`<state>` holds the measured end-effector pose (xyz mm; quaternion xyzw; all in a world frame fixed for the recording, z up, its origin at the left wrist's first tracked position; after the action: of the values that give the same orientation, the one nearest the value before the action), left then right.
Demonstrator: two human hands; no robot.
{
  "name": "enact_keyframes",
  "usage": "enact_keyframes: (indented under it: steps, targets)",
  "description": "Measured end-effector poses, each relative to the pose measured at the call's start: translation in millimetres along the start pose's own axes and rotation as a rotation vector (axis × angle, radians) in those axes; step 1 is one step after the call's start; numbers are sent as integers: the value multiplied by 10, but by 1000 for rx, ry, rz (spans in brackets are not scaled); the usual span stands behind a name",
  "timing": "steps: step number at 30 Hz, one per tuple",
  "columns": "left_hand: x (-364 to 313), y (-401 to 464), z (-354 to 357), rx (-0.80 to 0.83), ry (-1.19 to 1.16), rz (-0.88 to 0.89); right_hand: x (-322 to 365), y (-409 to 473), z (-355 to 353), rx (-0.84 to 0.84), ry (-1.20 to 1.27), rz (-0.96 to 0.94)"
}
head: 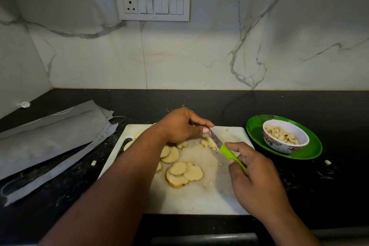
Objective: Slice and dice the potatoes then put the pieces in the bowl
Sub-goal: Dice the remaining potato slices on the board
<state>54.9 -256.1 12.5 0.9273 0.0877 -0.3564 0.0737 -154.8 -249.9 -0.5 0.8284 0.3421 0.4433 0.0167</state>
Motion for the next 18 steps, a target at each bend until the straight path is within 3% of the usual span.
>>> enact_keyframes:
  steps: [8, 14, 18]
  targets:
    - [-177, -181, -116, 88, 109, -21, -3, 2, 11, -28, 2, -34]
    - [-266, -540, 6, 359, 223, -89, 51, -5, 9, -14, -34, -37]
    - [-180, -657, 197, 430, 374, -156, 81, -26, 8, 1, -55, -32]
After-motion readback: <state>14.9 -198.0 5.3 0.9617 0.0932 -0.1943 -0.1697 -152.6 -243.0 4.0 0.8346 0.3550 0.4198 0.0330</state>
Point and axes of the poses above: each hand's wrist, its own y-axis towards the middle knuckle, its own z-axis out of the palm, x = y × z, the point moved 9 cm from there along y, towards the middle knuckle, and after that the axes turned 3 degrees about y, right-handed, at the moved point
